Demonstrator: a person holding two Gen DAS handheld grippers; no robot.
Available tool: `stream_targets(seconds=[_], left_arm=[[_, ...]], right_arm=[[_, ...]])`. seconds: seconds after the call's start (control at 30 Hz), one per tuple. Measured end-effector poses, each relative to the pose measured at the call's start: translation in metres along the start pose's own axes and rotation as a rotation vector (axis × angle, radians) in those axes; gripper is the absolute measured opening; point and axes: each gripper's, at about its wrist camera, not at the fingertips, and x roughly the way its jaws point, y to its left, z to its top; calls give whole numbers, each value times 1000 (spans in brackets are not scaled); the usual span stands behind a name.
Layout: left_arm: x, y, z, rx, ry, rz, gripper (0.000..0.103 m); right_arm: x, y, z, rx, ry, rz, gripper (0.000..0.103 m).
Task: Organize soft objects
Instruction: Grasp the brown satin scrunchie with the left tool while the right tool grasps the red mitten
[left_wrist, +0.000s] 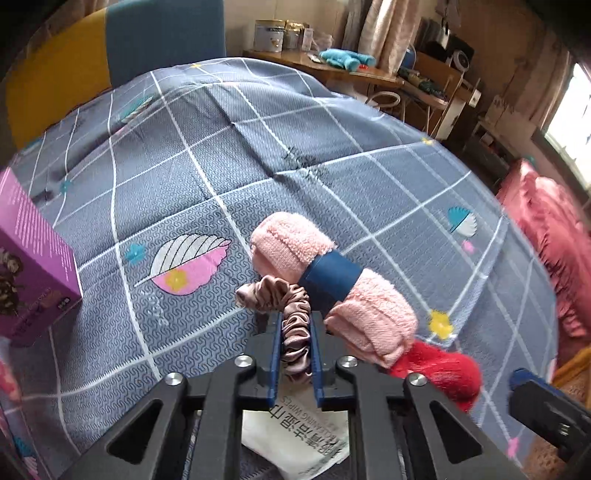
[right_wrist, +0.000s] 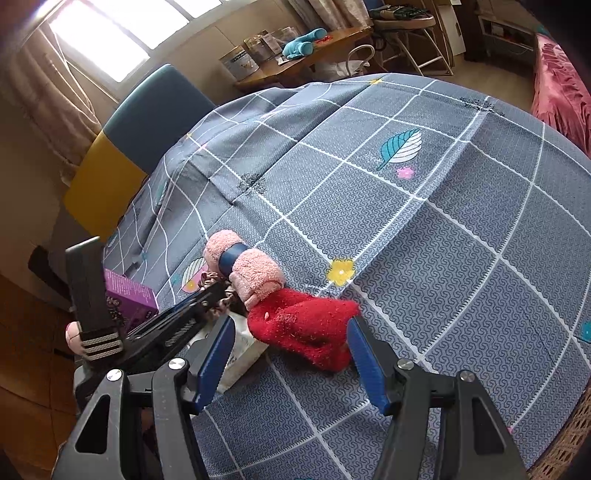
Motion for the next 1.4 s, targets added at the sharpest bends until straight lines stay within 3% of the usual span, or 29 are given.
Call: stream_targets(seconds=[0.17,0.3,0.53,0.63,0.8,0.9,1.13,1.23,1.4], left_arm=[[-44,24,-17,-60,-57,-75,12],[-76,61,-58,-139,-50,-88,12],[-111,107,-155,-207,-8,8,12],[-120,114,-192,-211,-33,67,12],[-118,101,-216,-95,-92,181,13],[-114,99,-218,-85,-114,187,13],[-114,106,-220,-98,-139,157,13],[-115,109,-221,-111,-145,143,13],[-115,111,-222,-128,-150,127,13]], right_arm=[[-1,2,0,-12,-7,12,64],[-2,2,0,-12,-7,14,64],[-2,4,0,-24,-9,2,64],[-2,2,1,-19,-12,-12,64],[1,5,0,-48,2,-50,64],[9,20,1,-166,59,-86,64],[36,65,-7,-654,197,-252,64],[53,65,-8,-752,272,-316,64],[78,62,-5,-799,327,-368,65]])
